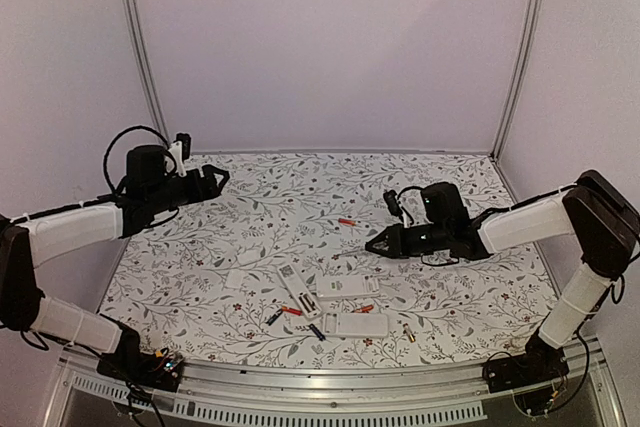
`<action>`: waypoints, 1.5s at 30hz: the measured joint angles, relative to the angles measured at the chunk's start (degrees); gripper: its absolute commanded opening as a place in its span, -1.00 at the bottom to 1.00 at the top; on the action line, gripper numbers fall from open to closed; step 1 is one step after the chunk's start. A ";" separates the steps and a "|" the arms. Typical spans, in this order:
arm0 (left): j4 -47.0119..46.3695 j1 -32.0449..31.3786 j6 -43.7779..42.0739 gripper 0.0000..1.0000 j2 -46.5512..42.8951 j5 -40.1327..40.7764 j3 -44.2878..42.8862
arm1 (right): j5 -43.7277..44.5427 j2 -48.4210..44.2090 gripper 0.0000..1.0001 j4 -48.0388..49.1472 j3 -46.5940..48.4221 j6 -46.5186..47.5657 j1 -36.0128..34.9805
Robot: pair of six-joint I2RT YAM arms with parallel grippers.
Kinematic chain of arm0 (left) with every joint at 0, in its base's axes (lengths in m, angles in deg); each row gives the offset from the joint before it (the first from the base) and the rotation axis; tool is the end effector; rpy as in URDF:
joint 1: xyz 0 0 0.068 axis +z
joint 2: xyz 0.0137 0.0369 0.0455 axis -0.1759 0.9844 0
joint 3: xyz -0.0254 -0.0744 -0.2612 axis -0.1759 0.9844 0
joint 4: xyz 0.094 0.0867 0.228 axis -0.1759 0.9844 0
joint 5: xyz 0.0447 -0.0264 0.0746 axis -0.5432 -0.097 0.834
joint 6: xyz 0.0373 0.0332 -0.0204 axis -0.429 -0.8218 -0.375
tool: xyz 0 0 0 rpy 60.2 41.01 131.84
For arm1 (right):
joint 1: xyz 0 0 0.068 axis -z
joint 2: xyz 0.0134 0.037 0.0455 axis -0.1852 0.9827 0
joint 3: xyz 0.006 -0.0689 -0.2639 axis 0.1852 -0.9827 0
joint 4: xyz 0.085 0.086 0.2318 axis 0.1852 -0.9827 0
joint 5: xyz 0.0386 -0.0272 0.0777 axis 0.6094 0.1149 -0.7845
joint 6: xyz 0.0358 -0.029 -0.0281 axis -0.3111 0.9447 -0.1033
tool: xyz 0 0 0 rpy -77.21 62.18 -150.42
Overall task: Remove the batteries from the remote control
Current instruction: Place the screwdriver at the center of the board, then reset both arms
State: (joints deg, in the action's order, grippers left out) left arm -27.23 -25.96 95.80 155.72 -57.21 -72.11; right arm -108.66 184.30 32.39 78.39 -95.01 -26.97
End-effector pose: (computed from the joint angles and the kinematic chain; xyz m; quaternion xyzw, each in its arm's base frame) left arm 0.2738 -0.0840 0.2431 -0.0180 0.8314 -0.2602 0.4907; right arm 0.2498 0.2139 0.1562 -0.1706 0.8513 0.4281 0.2508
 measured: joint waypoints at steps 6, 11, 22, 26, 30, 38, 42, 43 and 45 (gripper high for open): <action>-1.31 2.54 0.17 0.75 -3.17 -1.11 2.51 | -2.69 3.80 -0.56 0.57 1.66 0.09 -0.24; -1.68 2.67 0.13 0.75 -3.30 -1.11 3.21 | -2.45 5.62 -0.21 0.42 2.75 0.17 -0.24; -2.75 3.06 -0.76 0.76 -4.44 -0.81 4.31 | 3.30 5.95 0.56 -3.28 2.97 1.73 -0.24; -4.85 3.39 -1.38 0.77 -6.56 0.26 6.38 | 7.06 5.11 0.93 -5.27 2.97 2.56 -0.24; -6.60 4.92 -1.81 0.78 -7.98 1.70 8.70 | 12.20 1.62 0.98 -7.72 2.95 3.72 -0.02; -12.26 17.31 -2.16 0.92 -11.91 4.37 15.63 | 21.68 -12.48 0.98 -11.72 0.81 6.34 8.17; -18.08 24.11 -2.47 0.95 -13.51 5.64 20.74 | 26.05 -19.61 0.98 -12.28 -2.19 8.02 17.38; -19.47 24.98 -2.95 0.97 -13.51 6.19 21.81 | 27.26 -20.81 0.98 -12.13 -2.89 8.35 19.63; -22.71 25.42 -4.52 0.99 -13.44 6.86 23.87 | 30.12 -23.82 0.98 -10.88 -5.38 9.49 24.41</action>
State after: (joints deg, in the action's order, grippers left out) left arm -49.94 -0.54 91.28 142.28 -50.34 -48.25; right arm -78.54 160.48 21.50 73.02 -85.52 -2.56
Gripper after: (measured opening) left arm 0.981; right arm 0.989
